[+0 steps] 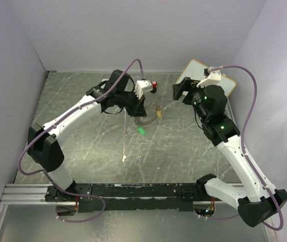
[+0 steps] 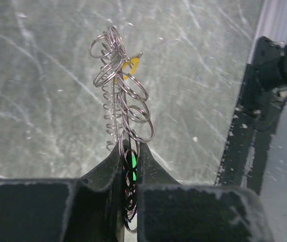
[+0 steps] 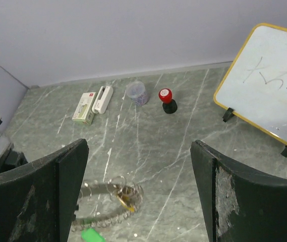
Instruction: Put the keys on the keyring
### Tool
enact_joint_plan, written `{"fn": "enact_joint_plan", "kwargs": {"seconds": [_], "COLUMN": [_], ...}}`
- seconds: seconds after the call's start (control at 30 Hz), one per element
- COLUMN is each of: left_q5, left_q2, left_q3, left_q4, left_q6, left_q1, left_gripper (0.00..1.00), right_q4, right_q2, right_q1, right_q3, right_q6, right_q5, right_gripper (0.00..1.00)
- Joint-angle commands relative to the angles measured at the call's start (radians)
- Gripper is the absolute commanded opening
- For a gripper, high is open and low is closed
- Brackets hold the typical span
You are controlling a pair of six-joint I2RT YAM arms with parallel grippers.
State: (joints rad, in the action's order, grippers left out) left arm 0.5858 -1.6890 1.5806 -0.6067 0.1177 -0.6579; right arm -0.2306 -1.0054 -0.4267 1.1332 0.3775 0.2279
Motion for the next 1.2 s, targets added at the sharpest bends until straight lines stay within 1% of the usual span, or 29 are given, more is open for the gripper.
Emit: {"fn": "enact_joint_plan", "kwargs": {"seconds": [0.0, 0.2, 0.43, 0.7, 0.9, 1.1, 1.17], "left_q5": [0.19, 0.245, 0.253, 0.221, 0.194, 0.144, 0.132], "left_q2": [0.052, -0.007, -0.087, -0.151, -0.181, -0.193, -0.204], "left_q3": [-0.084, -0.179, -0.244, -0.232, -0.217, -0.249, -0.255], "left_q4": [0.149, 0.195, 0.28, 0.367, 0.382, 0.442, 0.463], "left_q6": [-0.063, -0.075, -0.095, -0.12, -0.125, -0.167, -0.183], "left_q1": [0.006, 0.013, 0.046, 0.105, 0.132, 0.156, 0.165], "left_gripper": [0.07, 0.07, 0.07, 0.07, 0.07, 0.07, 0.1], "right_q4": [0.03, 0.021, 0.012, 0.001, -0.001, 0.008, 0.01], "right_q2": [-0.001, -0.001, 0.009, 0.009, 0.005, -0.008, -0.014], "right_q1": [0.002, 0.006, 0.008, 0.009, 0.009, 0.009, 0.009], "right_q3": [-0.012, -0.017, -0.034, -0.046, -0.045, -0.046, -0.045], "right_q6": [-0.006, -0.009, -0.009, -0.007, -0.001, 0.002, 0.003], "right_q5": [0.002, 0.01, 0.009, -0.013, -0.022, -0.037, -0.043], "right_gripper": [0.83, 0.83, 0.83, 0.83, 0.83, 0.82, 0.82]}}
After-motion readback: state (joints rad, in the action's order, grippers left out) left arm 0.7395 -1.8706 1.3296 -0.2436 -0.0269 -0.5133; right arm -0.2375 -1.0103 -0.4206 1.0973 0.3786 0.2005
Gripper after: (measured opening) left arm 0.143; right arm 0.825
